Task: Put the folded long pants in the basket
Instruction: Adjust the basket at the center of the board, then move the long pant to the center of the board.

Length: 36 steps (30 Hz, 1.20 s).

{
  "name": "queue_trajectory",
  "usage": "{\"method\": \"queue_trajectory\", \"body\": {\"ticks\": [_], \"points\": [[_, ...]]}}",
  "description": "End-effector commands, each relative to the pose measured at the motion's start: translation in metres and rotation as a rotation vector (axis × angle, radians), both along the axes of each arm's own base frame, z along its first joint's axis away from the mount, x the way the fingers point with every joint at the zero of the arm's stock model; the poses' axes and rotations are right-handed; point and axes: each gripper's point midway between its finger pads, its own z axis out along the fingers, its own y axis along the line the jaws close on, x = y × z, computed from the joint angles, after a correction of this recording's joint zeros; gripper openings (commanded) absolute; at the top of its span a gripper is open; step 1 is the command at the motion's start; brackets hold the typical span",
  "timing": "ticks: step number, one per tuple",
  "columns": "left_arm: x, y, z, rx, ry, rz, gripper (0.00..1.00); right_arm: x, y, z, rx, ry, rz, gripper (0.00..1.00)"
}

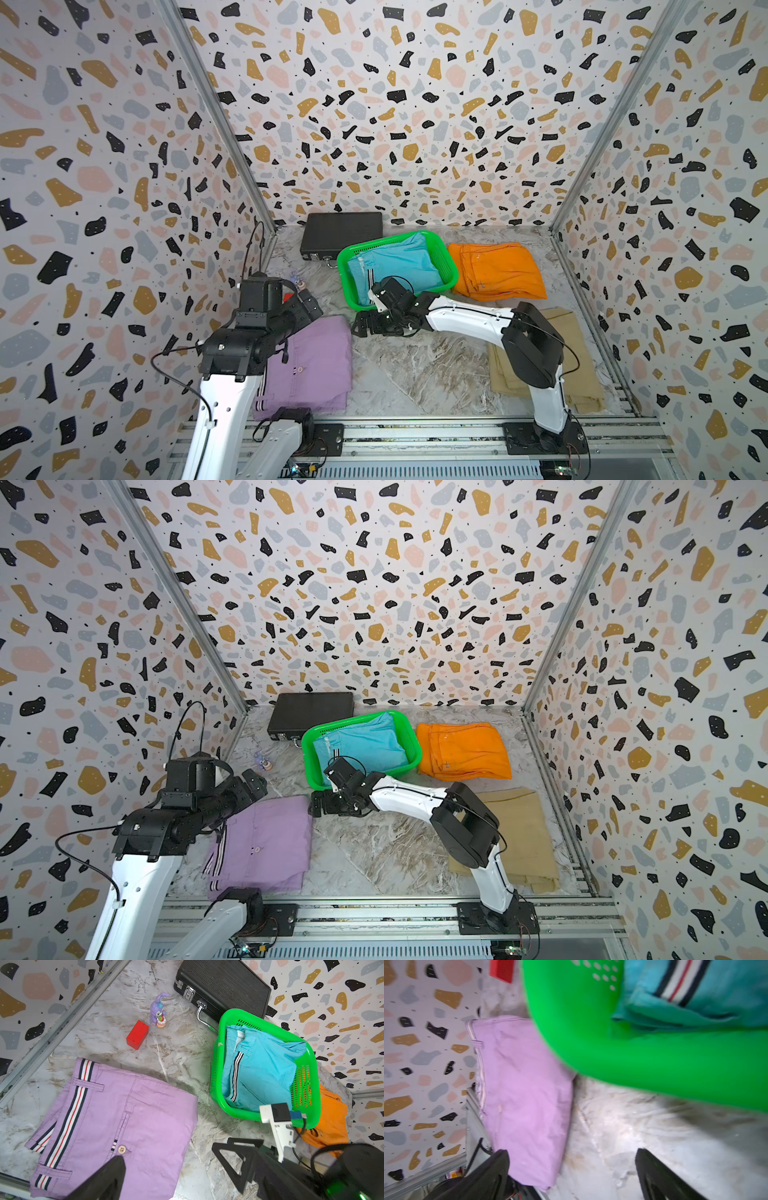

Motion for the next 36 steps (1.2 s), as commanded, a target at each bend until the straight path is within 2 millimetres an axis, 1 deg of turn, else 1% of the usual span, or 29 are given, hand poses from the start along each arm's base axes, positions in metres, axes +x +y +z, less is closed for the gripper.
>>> {"method": "queue_trajectory", "body": {"ticks": [1, 3, 5, 6, 7, 8, 10, 13, 16, 17, 18, 19, 21, 22, 23, 24, 25, 27, 30, 31, 32, 34, 35, 36], "points": [[-0.002, -0.001, 0.017, -0.005, -0.061, -0.010, 1.00, -0.023, 0.013, 0.012, 0.057, 0.040, -0.080, 0.99], [-0.004, -0.001, 0.016, -0.010, -0.063, -0.004, 1.00, -0.030, 0.025, 0.009, 0.063, 0.058, -0.082, 0.98], [-0.005, 0.000, 0.016, -0.012, -0.068, 0.004, 1.00, -0.038, 0.038, 0.000, 0.044, 0.086, -0.063, 0.98], [-0.006, 0.000, 0.017, -0.011, -0.073, 0.005, 1.00, -0.042, 0.045, -0.006, 0.032, 0.115, -0.052, 0.98], [-0.006, 0.001, 0.019, -0.010, -0.079, 0.007, 1.00, -0.048, 0.050, -0.020, 0.010, 0.158, -0.047, 0.96], [-0.007, 0.002, 0.021, -0.005, -0.085, 0.009, 1.00, -0.052, 0.054, -0.029, -0.008, 0.191, -0.051, 0.96], [-0.008, 0.003, 0.026, 0.003, -0.092, 0.009, 1.00, -0.059, 0.056, -0.052, -0.042, 0.261, -0.073, 0.94], [-0.011, 0.003, 0.028, 0.007, -0.087, 0.004, 1.00, -0.062, 0.052, -0.072, -0.094, 0.292, -0.117, 0.94], [-0.013, 0.001, 0.025, 0.001, -0.074, -0.008, 1.00, -0.063, 0.060, -0.075, -0.086, 0.299, -0.118, 0.94], [-0.013, 0.000, 0.024, 0.000, -0.072, -0.012, 1.00, -0.064, 0.063, -0.075, -0.084, 0.298, -0.114, 0.92], [-0.013, -0.001, 0.023, -0.001, -0.071, -0.015, 1.00, -0.062, 0.066, -0.075, -0.075, 0.297, -0.111, 0.87], [-0.013, -0.001, 0.023, 0.000, -0.069, -0.016, 1.00, -0.062, 0.072, -0.072, -0.059, 0.295, -0.102, 0.77], [-0.013, -0.001, 0.024, 0.001, -0.072, -0.017, 1.00, -0.062, 0.077, -0.071, -0.048, 0.298, -0.084, 0.24], [-0.013, -0.001, 0.025, 0.002, -0.075, -0.018, 1.00, -0.063, 0.075, -0.071, -0.057, 0.296, -0.080, 0.04], [-0.013, 0.000, 0.025, 0.002, -0.077, -0.017, 1.00, -0.061, 0.070, -0.070, -0.073, 0.288, -0.079, 0.00], [-0.014, 0.000, 0.025, 0.004, -0.077, -0.018, 1.00, -0.059, 0.063, -0.070, -0.092, 0.277, -0.086, 0.00], [-0.015, 0.000, 0.024, 0.004, -0.078, -0.018, 1.00, -0.054, 0.052, -0.066, -0.109, 0.251, -0.091, 0.00], [-0.014, -0.005, 0.022, -0.007, -0.089, -0.043, 1.00, -0.045, 0.023, -0.058, -0.162, 0.204, -0.105, 0.00], [-0.013, -0.014, 0.016, -0.037, -0.095, -0.092, 1.00, -0.033, -0.040, -0.045, -0.235, 0.153, -0.141, 0.00], [-0.013, -0.018, 0.013, -0.048, -0.093, -0.109, 1.00, -0.039, -0.060, -0.040, -0.261, 0.137, -0.134, 0.00], [-0.014, -0.021, 0.009, -0.061, -0.088, -0.128, 1.00, -0.028, -0.087, -0.036, -0.292, 0.130, -0.163, 0.00], [-0.016, -0.029, -0.002, -0.089, -0.065, -0.159, 1.00, -0.029, -0.126, -0.028, -0.353, 0.112, -0.162, 0.00], [-0.017, -0.033, -0.010, -0.109, -0.043, -0.177, 1.00, -0.030, -0.144, -0.025, -0.384, 0.103, -0.165, 0.00], [-0.017, -0.038, -0.018, -0.130, -0.024, -0.194, 1.00, -0.031, -0.157, -0.020, -0.397, 0.091, -0.162, 0.00]]}}
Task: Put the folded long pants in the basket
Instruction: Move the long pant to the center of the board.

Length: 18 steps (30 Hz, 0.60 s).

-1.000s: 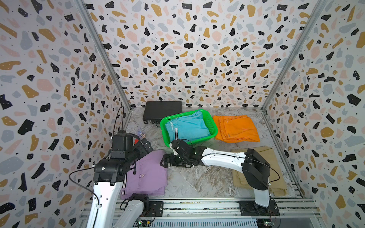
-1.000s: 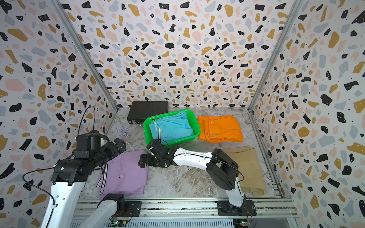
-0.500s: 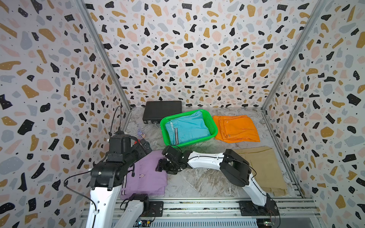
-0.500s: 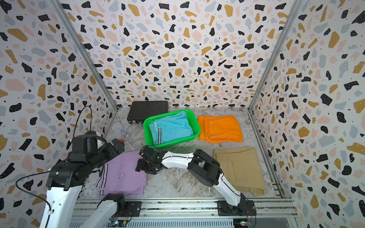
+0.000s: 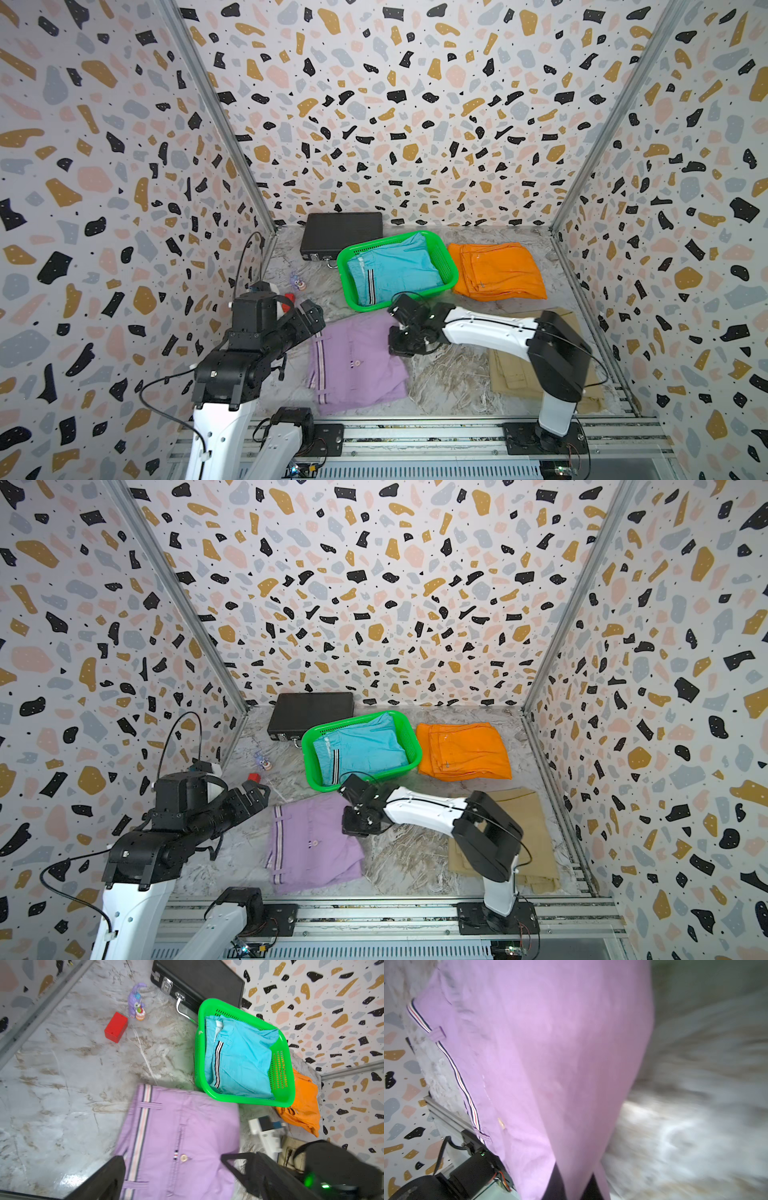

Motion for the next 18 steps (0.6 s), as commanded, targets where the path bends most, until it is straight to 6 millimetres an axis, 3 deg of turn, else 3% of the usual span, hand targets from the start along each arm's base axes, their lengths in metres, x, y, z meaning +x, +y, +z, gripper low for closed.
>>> {"method": "queue_trajectory", "body": {"ticks": [1, 4, 6, 11, 18], "points": [[0.003, -0.021, -0.020, -0.078, 0.031, -0.099, 1.00, -0.004, -0.067, 0.013, -0.165, -0.062, 0.044, 0.00], [0.002, -0.041, -0.058, -0.186, 0.122, -0.149, 1.00, -0.007, -0.100, 0.010, -0.219, -0.065, 0.028, 0.00], [0.002, -0.053, -0.083, -0.269, 0.178, -0.168, 1.00, -0.010, -0.109, 0.002, -0.219, -0.026, 0.023, 0.00], [-0.001, -0.070, -0.148, -0.429, 0.305, -0.133, 1.00, -0.002, -0.118, -0.008, -0.220, 0.016, 0.039, 0.00], [-0.009, -0.085, -0.193, -0.369, 0.453, -0.197, 1.00, 0.004, -0.110, -0.029, -0.177, 0.098, 0.068, 0.00]]}}
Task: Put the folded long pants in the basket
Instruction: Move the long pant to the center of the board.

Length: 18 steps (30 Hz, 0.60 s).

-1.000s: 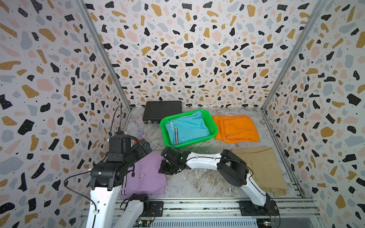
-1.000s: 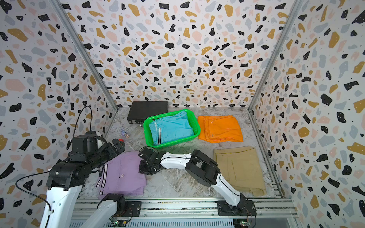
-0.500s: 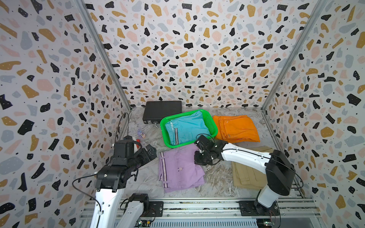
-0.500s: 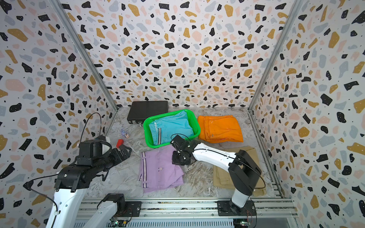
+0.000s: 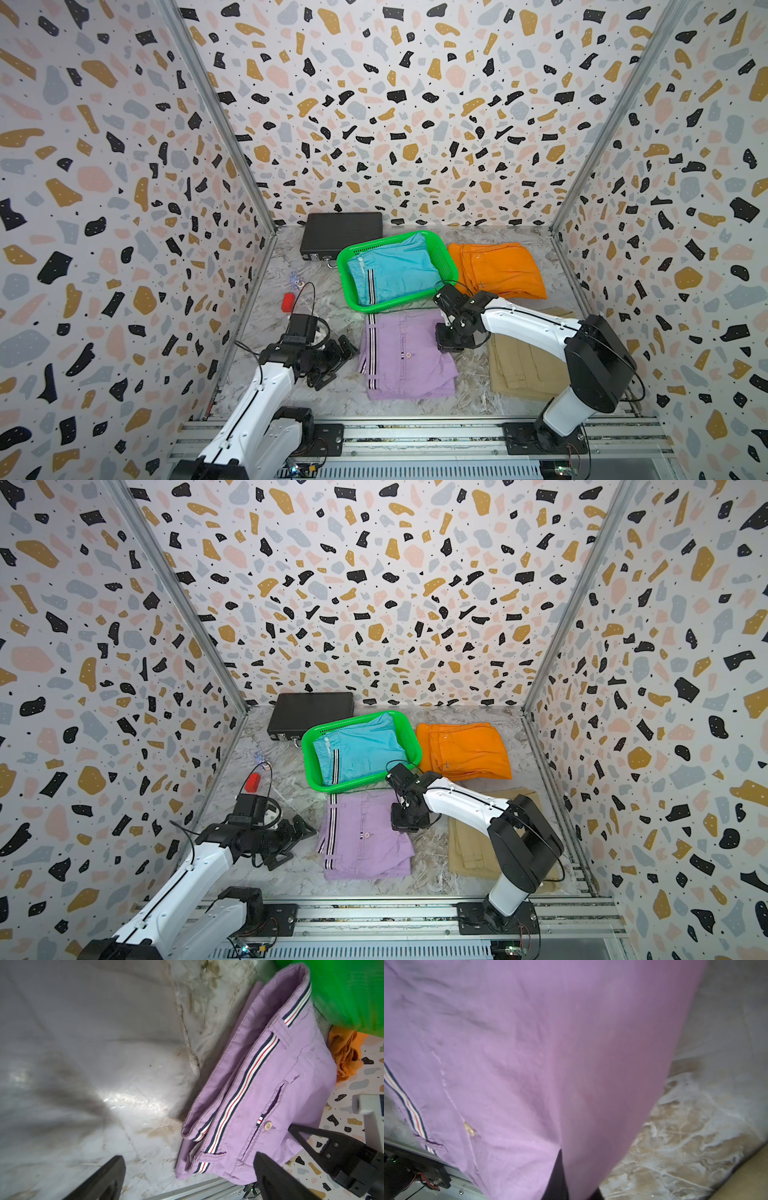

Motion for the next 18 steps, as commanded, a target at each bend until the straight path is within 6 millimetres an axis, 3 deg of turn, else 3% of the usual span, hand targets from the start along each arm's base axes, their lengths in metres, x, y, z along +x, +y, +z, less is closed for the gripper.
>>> {"method": "queue_trajectory", "body": {"ticks": [1, 10, 18], "points": [[0.012, -0.015, -0.007, -0.015, -0.031, -0.056, 1.00, -0.006, 0.010, -0.003, 0.050, 0.039, 0.043, 0.00], [0.008, -0.044, -0.041, -0.019, 0.013, -0.211, 1.00, -0.005, 0.017, -0.015, 0.105, 0.025, -0.003, 0.00], [0.011, -0.068, -0.074, -0.012, 0.066, -0.265, 0.97, 0.000, 0.024, -0.012, 0.121, 0.022, 0.024, 0.00]]}}
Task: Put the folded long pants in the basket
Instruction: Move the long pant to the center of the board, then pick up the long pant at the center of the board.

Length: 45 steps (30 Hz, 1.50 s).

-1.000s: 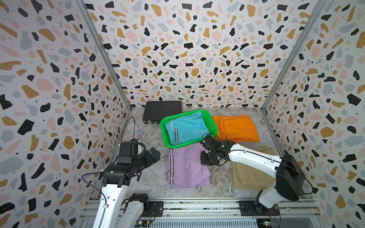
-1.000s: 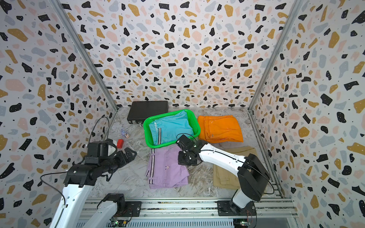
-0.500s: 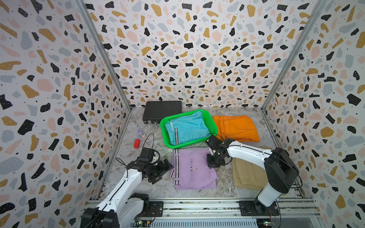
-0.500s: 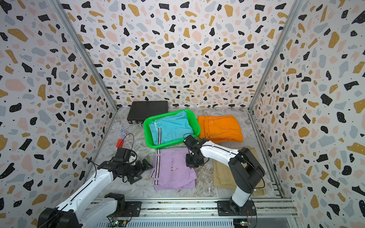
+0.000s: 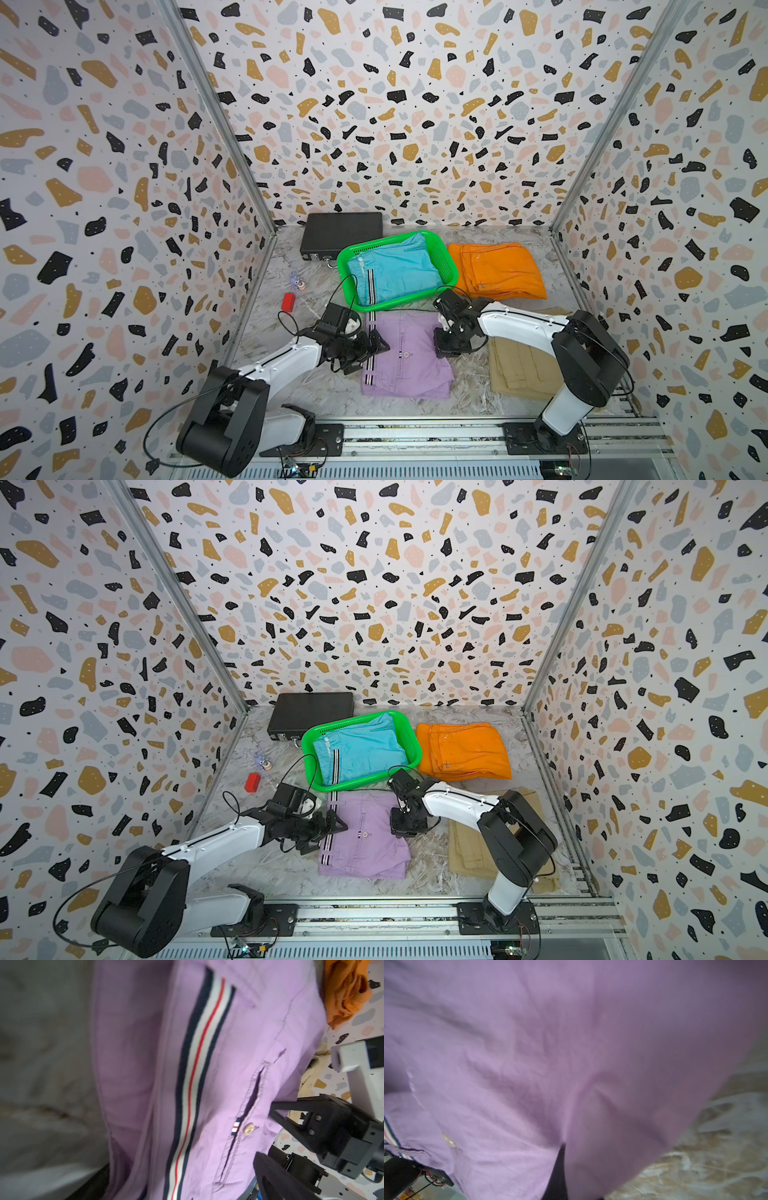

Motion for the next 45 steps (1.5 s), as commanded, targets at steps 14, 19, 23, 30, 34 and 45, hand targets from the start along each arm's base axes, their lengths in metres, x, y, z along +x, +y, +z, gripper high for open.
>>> {"method": "queue_trajectory", "body": {"ticks": [14, 19, 23, 30, 34, 45], "points": [[-0.013, 0.005, -0.029, 0.145, 0.053, -0.039, 0.00, 0.002, 0.005, 0.026, 0.057, -0.073, 0.048, 0.00], [-0.011, 0.011, 0.031, 0.150, -0.072, -0.040, 0.00, -0.011, -0.004, 0.056, 0.088, -0.107, 0.107, 0.00], [-0.014, 0.018, 0.094, 0.139, -0.197, -0.040, 0.00, -0.023, -0.011, 0.094, 0.143, -0.157, 0.152, 0.00], [-0.025, 0.022, 0.163, 0.101, -0.287, -0.042, 0.00, -0.032, -0.014, 0.163, 0.249, -0.266, 0.197, 0.00], [-0.017, 0.020, 0.201, 0.077, -0.354, -0.030, 0.00, -0.019, -0.011, 0.200, 0.275, -0.378, 0.201, 0.00], [0.059, -0.001, 0.245, 0.129, -0.465, -0.051, 0.00, 0.064, 0.012, 0.235, 0.218, -0.534, 0.209, 0.00]]}}
